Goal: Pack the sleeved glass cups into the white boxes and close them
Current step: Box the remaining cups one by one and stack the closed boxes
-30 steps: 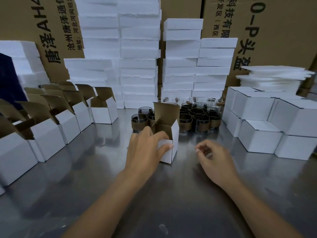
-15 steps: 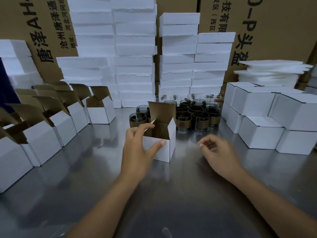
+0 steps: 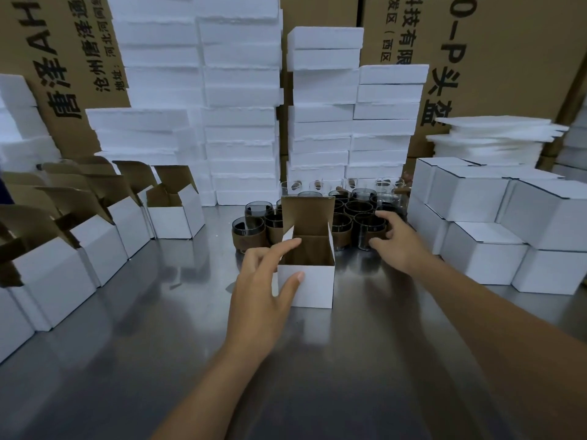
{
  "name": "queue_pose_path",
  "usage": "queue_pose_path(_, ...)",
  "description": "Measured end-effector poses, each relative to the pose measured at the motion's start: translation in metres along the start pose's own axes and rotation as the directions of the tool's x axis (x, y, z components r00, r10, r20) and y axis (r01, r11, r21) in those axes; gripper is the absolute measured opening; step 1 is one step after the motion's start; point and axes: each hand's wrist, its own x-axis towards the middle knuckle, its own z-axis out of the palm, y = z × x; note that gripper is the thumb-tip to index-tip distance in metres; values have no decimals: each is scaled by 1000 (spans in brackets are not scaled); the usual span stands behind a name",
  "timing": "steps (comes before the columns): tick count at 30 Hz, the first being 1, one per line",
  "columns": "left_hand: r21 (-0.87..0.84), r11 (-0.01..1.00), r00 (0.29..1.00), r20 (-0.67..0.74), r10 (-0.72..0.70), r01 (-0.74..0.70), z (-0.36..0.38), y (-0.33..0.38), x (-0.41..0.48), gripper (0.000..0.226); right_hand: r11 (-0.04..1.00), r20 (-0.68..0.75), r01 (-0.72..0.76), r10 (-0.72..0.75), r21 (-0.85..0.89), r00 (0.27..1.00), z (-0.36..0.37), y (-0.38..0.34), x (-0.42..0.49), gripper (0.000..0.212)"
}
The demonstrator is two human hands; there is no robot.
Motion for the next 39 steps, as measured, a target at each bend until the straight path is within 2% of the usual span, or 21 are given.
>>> queue_pose_path(3,-1,1000,1000,-5,-7,7,0,2,0,59,989,53,-47,55,-141,997,3,-4,3,54)
queue_pose_path(6,-47,999,999,-24,-23,22,0,4,1,66,973,13,-32,36,-228,999,4,-2,0,42)
queue_pose_path(10,-85,994,997,-26,-70,68,1,2,0,68,981,-86,43,-60,-188,994,4,2,-9,20)
queue_pose_path(13,-96,989,993,-26,-117,114,2,0,0,67,989,-92,62,-74,-134,993,5,5,-18,24)
queue_pose_path(17,-102,989,993,-45,-111,106,-1,0,-3,63,987,-79,131,-139,-92,987,5,7,-36,30)
queue_pose_path(21,-90,992,983,-153,-103,90,-7,8,-7,48,985,-63,173,-171,14,983,1,5,-60,29)
queue_pose_path(24,-159,987,968,-241,-66,28,-13,21,-10,35,966,-180,167,-132,199,975,-4,-3,-85,55)
queue_pose_path(26,-221,975,969,-244,-34,-21,-16,32,-13,28,941,-267,185,-108,282,958,-6,-13,-103,71)
queue_pose_path(28,-302,953,983,-184,-22,-36,-15,44,-18,23,919,-326,218,-106,329,939,-5,-22,-119,76)
queue_pose_path(30,-388,921,995,-102,-15,-26,-12,56,-23,21,924,-364,249,-134,290,922,-2,-28,-134,72)
queue_pose_path(32,-473,881,1000,-12,-19,12,-7,66,-26,19,933,-370,280,-184,226,911,2,-33,-145,66)
queue_pose_path(35,-549,828,991,125,-55,115,0,78,-30,19,913,-341,316,-220,258,914,7,-37,-155,60)
queue_pose_path(39,-587,756,948,284,-143,290,5,80,-36,44,891,-342,351,-247,287,907,14,-36,-160,59)
